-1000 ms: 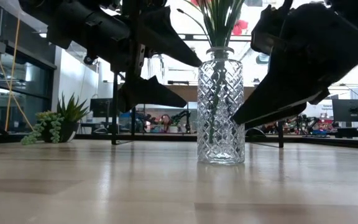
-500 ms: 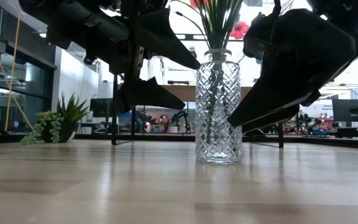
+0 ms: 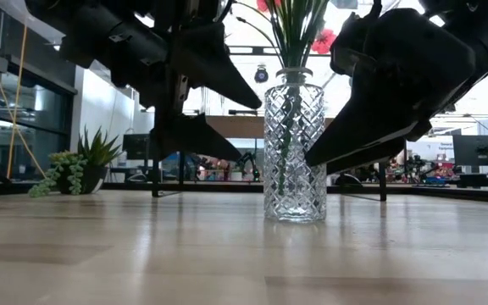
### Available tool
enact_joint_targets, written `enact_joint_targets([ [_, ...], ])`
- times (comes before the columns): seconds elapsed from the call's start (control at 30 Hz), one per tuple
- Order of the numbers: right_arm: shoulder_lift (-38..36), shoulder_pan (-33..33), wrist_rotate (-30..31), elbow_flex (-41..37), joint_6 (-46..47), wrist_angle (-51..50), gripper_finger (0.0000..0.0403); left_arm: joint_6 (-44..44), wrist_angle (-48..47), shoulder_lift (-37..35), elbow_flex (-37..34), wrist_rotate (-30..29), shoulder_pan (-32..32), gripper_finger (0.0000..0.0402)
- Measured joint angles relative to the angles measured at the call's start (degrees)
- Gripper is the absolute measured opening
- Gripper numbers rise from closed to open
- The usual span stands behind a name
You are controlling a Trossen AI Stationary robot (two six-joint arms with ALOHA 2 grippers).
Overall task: Pick and place flowers into a vace then onto a shelf
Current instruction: Put the transparent vase with flowers on the shelf
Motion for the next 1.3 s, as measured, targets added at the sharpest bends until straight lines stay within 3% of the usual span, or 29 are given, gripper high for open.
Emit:
enact_joint_targets([
  [0.37, 0.0, 0.0, -0.5, 0.0, 1.6, -2.2, 0.0239, 0.0, -0.7, 0.0, 0.0, 0.1, 0.0, 0.0342],
  [0.77, -0.1, 0.0, -0.7, 0.0, 4.7, -4.2, 0.0239, -3.7, -10.3, 0.0, 0.0, 7.4, 0.0, 0.034],
  [1.0, -0.1, 0.1, -1.4, 0.0, 4.4, -4.5, 0.0239, -4.5, -11.5, 0.0, 0.0, 4.0, -0.1, 0.034],
  [1.3, -0.1, 0.1, -2.0, 0.0, 4.4, -4.5, 0.0239, -5.6, -22.3, -3.8, 0.0, 0.1, -3.1, 0.0335],
])
